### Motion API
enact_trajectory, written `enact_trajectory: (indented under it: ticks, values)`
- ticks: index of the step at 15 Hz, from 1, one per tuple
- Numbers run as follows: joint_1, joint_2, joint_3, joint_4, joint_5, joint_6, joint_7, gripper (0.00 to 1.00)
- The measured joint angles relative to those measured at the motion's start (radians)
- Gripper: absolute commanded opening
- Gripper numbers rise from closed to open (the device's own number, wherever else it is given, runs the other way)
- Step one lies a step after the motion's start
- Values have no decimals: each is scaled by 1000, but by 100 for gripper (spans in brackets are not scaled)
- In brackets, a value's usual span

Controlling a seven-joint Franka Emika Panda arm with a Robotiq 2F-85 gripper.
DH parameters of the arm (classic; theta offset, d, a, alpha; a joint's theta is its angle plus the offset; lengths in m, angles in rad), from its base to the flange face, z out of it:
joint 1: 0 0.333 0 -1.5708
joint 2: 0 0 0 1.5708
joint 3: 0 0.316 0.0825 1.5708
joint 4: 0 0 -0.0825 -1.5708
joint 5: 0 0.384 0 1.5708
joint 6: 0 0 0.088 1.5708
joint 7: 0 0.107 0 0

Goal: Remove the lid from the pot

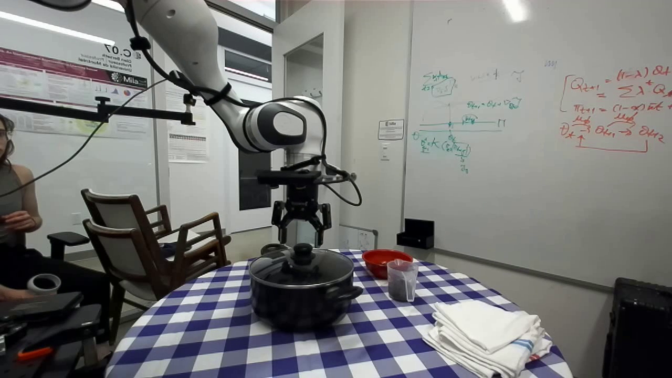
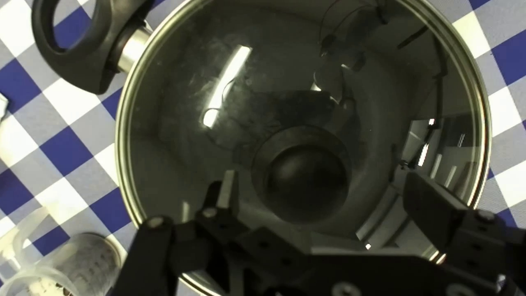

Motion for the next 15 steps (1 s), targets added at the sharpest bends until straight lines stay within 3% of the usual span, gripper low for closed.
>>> enact_trajectory:
  ticks: [2, 3, 4, 9, 12, 15]
  values:
    - [-10, 13, 3, 3, 7, 0, 0, 100]
    - [-14, 19, 4, 4, 9, 0, 0, 90]
    - [-18, 24, 5, 5, 10, 0, 0, 74]
    - [-30, 40, 10, 20, 15, -1, 0, 38]
    - [-34, 34, 14, 32, 18, -11, 0, 25]
    - [-34, 34, 16, 35, 19, -11, 0, 25]
